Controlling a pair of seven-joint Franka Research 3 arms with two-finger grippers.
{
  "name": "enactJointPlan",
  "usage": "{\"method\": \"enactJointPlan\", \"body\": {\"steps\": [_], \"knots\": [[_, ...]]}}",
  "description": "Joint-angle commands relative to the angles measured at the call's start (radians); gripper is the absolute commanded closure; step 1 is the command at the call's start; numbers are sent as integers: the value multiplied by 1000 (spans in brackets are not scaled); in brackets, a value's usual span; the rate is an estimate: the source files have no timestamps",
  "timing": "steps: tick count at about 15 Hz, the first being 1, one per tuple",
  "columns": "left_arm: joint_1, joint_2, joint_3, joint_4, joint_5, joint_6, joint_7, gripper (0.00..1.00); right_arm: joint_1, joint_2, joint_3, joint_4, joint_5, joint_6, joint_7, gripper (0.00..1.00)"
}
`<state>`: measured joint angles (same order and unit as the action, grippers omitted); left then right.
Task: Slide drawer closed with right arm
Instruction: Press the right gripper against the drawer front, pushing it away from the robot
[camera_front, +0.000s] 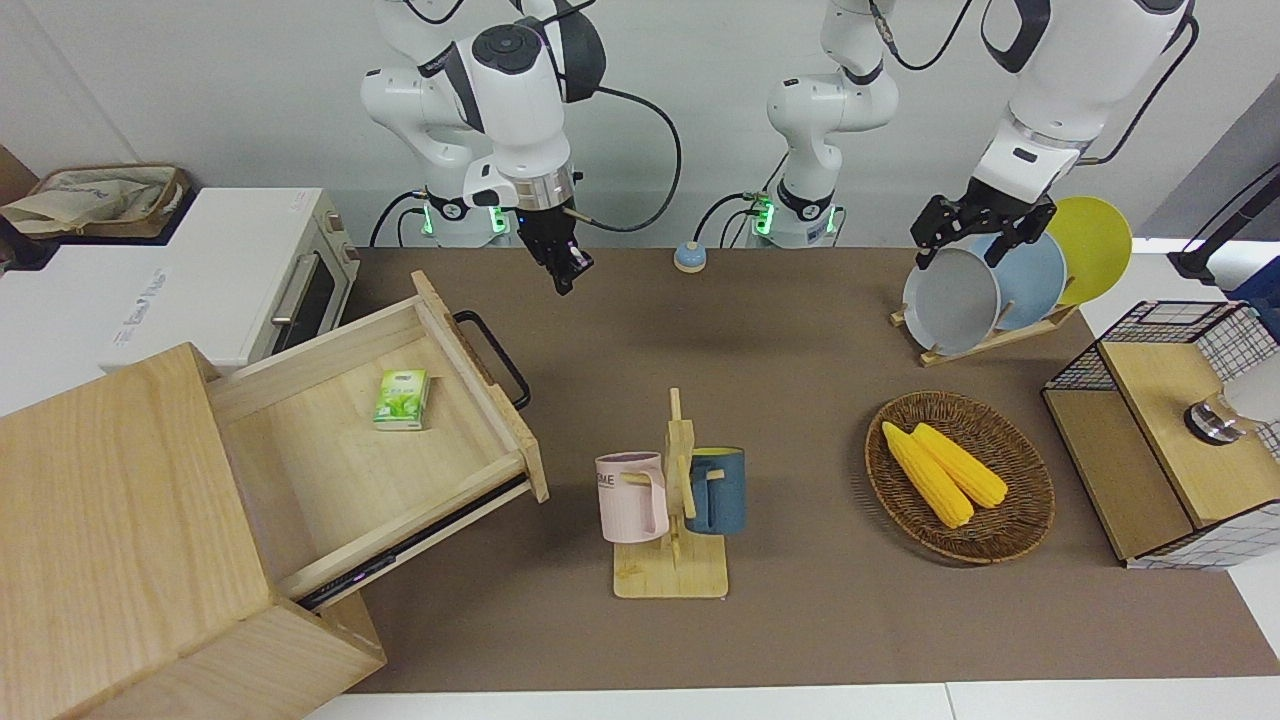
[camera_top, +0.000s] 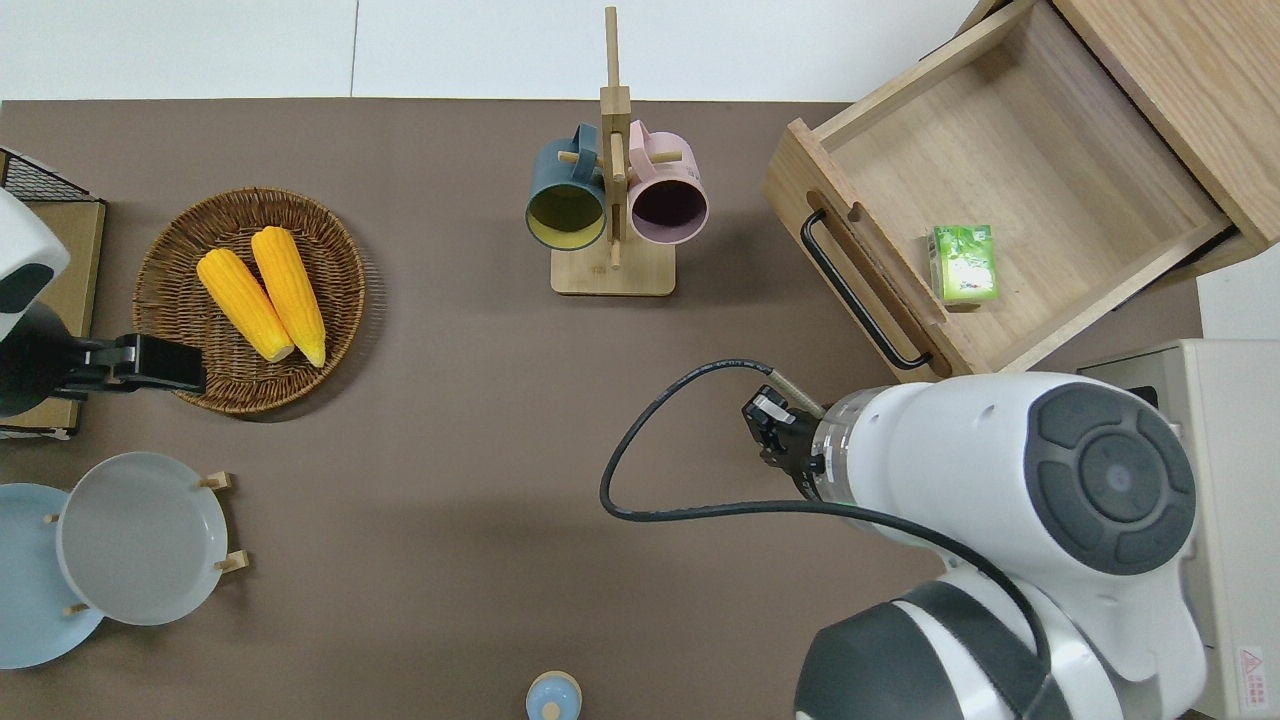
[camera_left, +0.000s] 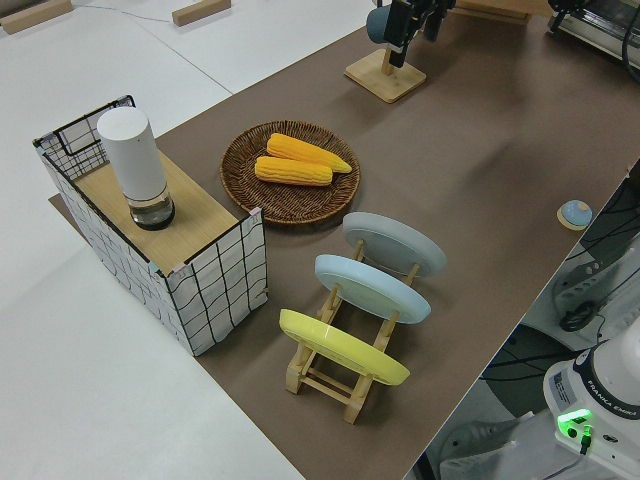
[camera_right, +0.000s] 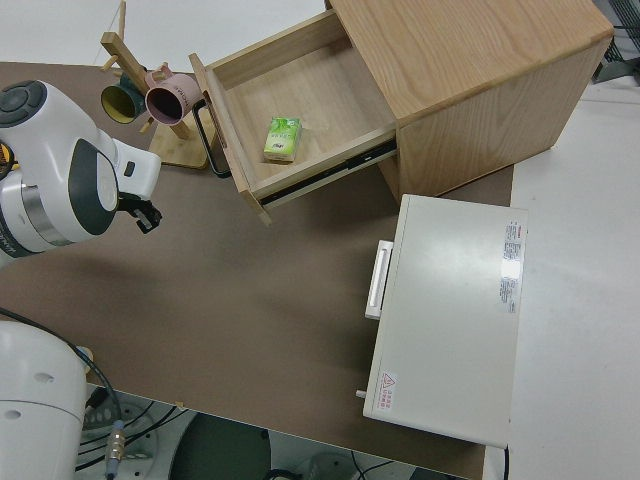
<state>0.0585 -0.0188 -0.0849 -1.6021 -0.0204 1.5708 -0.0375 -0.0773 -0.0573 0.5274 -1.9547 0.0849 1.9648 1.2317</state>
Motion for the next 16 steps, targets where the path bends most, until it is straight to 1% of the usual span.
{"method": "enactJointPlan", "body": {"steps": [1, 5, 7, 12, 13, 16], "knots": [[-5, -7, 4, 1, 13, -5, 7, 2, 16, 56, 13, -3, -100, 45, 118, 1000], [-5, -9, 4, 1, 13, -6, 7, 2, 19, 73, 10, 5, -146, 42, 132, 1000], [-5, -7, 2, 1, 13, -5, 7, 5, 11, 80, 5, 5, -189, 34, 130, 1000], [-5, -7, 2, 1, 13, -5, 7, 2, -2, 96, -9, 19, -232, 28, 124, 1000], [-5, -7, 2, 1, 13, -5, 7, 2, -3, 100, -16, 22, -237, 28, 124, 1000], [-6, -9, 4, 1, 13, -5, 7, 2, -9, 125, -44, 48, -252, 28, 121, 1000]]}}
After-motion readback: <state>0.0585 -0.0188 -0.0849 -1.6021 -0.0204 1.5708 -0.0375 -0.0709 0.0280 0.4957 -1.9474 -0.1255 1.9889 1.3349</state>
